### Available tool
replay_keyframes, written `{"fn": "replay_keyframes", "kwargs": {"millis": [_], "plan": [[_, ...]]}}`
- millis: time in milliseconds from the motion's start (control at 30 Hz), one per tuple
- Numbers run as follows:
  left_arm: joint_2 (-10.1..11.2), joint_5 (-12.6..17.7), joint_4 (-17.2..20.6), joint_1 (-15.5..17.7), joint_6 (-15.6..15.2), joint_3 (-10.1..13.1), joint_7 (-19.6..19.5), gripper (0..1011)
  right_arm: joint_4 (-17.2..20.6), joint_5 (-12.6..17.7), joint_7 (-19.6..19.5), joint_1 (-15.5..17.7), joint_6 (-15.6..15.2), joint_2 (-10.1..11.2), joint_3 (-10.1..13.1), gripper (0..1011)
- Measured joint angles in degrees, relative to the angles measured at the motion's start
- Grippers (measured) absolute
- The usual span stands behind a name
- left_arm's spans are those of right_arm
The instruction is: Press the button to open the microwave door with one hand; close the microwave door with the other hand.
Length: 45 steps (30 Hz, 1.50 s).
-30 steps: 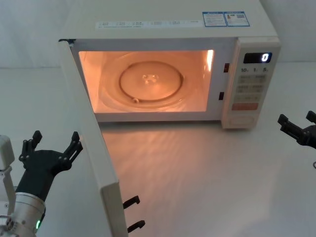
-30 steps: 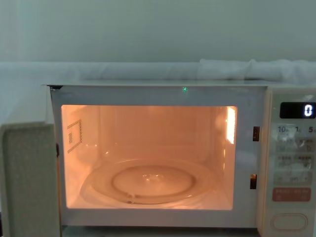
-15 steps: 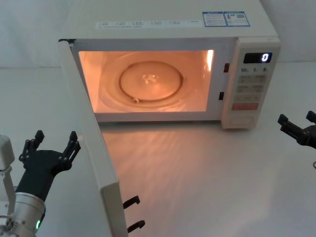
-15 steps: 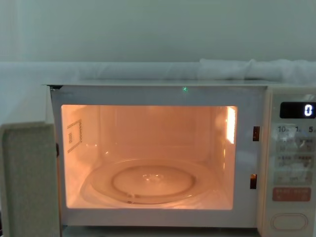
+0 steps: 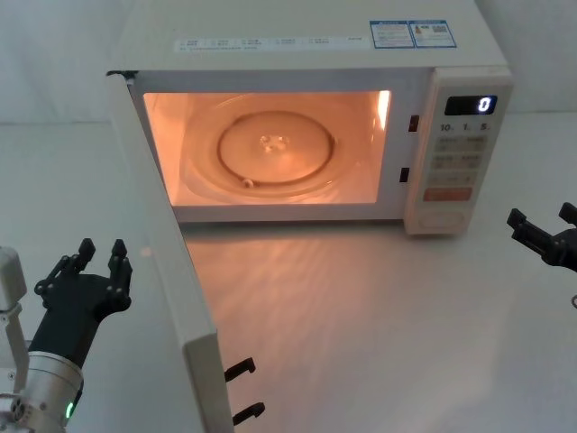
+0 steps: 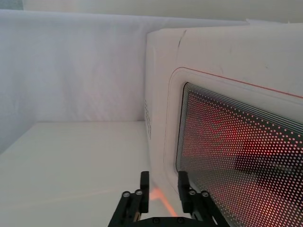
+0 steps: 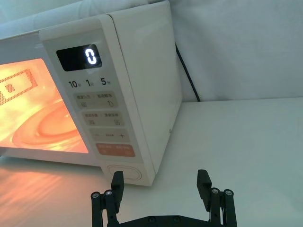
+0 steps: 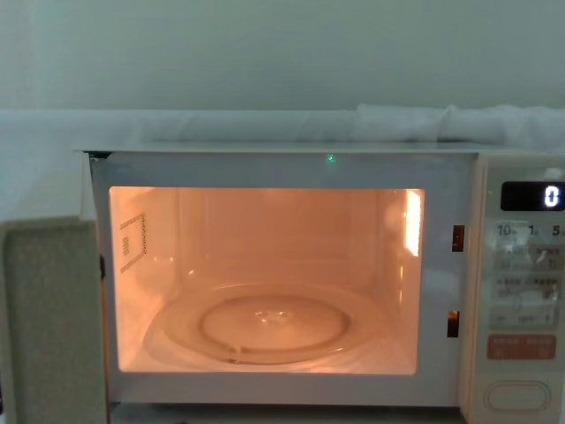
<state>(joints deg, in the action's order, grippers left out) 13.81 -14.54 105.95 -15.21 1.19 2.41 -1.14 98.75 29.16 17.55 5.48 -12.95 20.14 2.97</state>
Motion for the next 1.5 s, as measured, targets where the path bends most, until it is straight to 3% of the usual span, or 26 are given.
{"fn": "replay_keyframes", "kwargs": {"millis": [467,1200,1500], "plan": [[0.0,0.0,0.0,0.0,0.0,0.0,0.0,5,0.0,0.0,0.0,0.0,0.0,0.0,0.0,1000],[0.0,-0.1,0.1,0.0,0.0,-0.1,-0.6,0,0.0,0.0,0.0,0.0,0.0,0.0,0.0,1000],[0.6,-0.9,4.2,-1.5,-0.4,-2.4,-4.0,0,0.0,0.0,0.0,0.0,0.0,0.0,0.0,1000]]}}
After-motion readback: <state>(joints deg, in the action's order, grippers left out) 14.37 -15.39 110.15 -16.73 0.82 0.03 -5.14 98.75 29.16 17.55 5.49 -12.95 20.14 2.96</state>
